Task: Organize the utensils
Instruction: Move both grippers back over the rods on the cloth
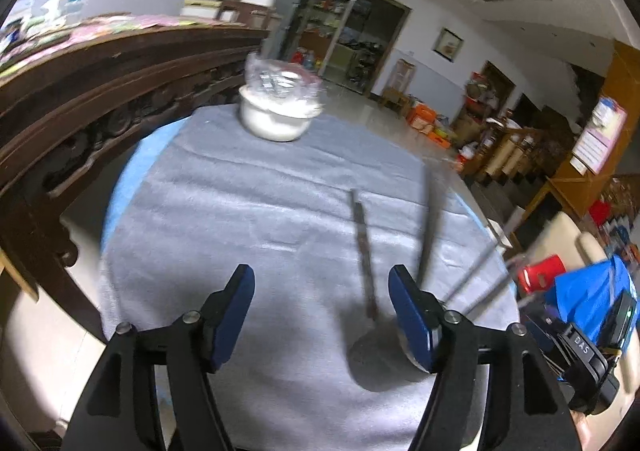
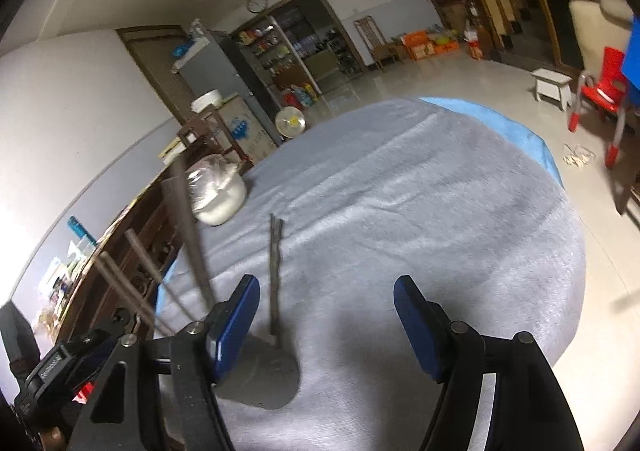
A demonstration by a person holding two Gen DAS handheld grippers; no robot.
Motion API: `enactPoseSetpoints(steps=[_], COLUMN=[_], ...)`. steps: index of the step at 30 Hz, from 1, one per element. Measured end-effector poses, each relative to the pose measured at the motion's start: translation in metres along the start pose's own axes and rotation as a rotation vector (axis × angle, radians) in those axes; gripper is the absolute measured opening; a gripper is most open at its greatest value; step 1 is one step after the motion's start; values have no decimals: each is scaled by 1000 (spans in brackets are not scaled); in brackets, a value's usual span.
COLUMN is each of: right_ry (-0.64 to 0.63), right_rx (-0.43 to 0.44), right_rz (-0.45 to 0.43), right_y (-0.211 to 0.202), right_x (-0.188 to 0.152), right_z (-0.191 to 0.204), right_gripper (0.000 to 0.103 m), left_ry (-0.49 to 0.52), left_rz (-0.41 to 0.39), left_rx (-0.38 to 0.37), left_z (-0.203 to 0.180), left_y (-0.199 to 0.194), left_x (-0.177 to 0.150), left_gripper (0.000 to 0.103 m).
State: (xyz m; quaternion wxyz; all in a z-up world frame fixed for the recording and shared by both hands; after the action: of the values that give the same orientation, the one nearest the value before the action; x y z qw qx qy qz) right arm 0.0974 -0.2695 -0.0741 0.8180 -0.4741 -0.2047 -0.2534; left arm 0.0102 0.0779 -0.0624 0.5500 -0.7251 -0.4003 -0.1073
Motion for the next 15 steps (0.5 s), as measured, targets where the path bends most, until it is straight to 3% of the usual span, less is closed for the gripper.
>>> enactPoseSetpoints(steps=[4,6,9,11,13,15], right_ry=[26,32,41,43,43,47], right_rx=[-42,-63,-84,-80,-79,-70], right_rz=[72,110,147,163,168,174], right_y=[19,32,49,59,66,72], right_x=[13,21,33,39,43,44], right_z=[-31,-45,-59,-62,-63,-62], right_gripper=[73,73,73,73,73,73], left_ry=[-82,-114,-113,-85,-51,-30], left_rz=[57,142,233,303,393,434], left_rx=[92,170,222,239,202,179], left_z=[44,70,87,88,77,65], left_y=[20,44,73,95,117,134], left_x=[9,13,19,27,33,44], left_gripper=[70,70,70,70,70,70])
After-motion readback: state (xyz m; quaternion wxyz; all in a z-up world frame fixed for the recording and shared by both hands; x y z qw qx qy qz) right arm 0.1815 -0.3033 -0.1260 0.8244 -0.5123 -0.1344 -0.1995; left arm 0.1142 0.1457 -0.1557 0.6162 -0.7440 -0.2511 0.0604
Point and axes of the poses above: each gripper's, at about its wrist camera, not at the fingertips, and y roughly the way its jaws point, z to its left, x to its top, the point moved 7 cm from there along y, roughly the way its jaws point, and after that the axes turned 8 degrees about z, right-handed, at the moved point
